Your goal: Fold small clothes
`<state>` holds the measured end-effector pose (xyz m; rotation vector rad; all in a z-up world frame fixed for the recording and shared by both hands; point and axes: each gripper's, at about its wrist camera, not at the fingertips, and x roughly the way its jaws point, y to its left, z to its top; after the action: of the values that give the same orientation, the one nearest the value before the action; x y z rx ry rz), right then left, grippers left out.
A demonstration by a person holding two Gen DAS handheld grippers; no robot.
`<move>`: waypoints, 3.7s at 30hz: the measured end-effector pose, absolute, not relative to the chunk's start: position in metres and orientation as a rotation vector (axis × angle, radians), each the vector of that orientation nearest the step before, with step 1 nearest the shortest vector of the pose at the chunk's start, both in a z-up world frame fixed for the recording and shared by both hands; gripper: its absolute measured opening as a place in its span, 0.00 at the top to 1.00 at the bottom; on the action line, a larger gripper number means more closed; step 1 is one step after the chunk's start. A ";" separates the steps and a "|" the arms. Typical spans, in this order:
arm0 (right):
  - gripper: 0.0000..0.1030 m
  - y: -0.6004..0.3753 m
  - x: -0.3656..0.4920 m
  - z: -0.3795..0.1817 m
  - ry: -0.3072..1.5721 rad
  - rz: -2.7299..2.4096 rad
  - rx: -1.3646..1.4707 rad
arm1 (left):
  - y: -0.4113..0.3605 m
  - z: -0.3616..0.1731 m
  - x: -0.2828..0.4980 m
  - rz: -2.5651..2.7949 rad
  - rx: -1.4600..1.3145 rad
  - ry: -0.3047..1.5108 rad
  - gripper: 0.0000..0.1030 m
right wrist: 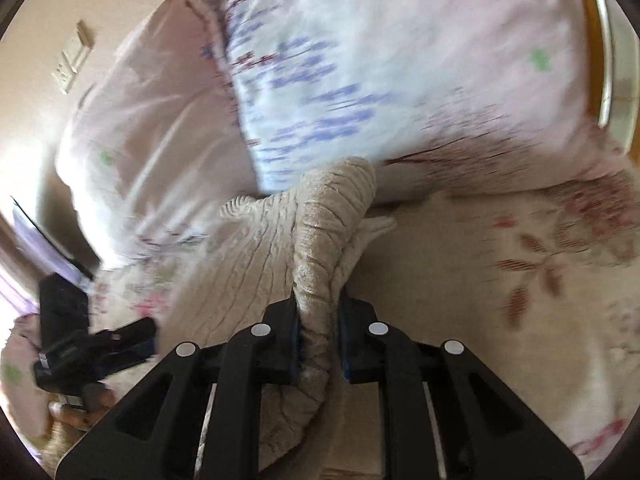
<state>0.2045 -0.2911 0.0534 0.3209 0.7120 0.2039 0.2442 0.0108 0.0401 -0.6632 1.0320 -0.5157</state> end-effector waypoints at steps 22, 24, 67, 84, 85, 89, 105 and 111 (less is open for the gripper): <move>0.85 -0.375 0.207 0.008 0.762 0.004 0.407 | -0.042 0.019 0.236 -0.603 -0.559 1.104 0.28; 0.85 -0.382 0.205 0.008 0.744 0.021 0.451 | -0.045 0.017 0.234 -0.609 -0.557 1.109 0.28; 0.36 -0.423 0.138 0.016 0.698 0.088 0.625 | -0.074 0.010 0.235 -0.652 -0.529 1.119 0.29; 0.91 -0.415 0.226 0.029 0.621 0.050 0.609 | -0.081 0.005 0.252 -0.661 -0.553 1.112 0.36; 0.91 -0.415 0.221 0.034 0.593 0.034 0.594 | -0.081 0.003 0.251 -0.664 -0.563 1.110 0.36; 0.91 -0.417 0.236 0.015 0.690 -0.049 0.577 | -0.081 0.003 0.249 -0.667 -0.561 1.109 0.37; 0.23 -0.429 0.202 0.013 0.752 0.050 0.710 | -0.071 0.013 0.258 -0.661 -0.606 1.089 0.32; 0.23 -0.428 0.198 -0.008 0.858 0.143 0.790 | -0.077 0.014 0.271 -0.636 -0.577 1.098 0.32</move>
<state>0.1977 -0.4282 -0.0082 0.7900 0.8581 0.1432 0.2707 -0.0768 0.0141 -0.5767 1.0984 -0.6360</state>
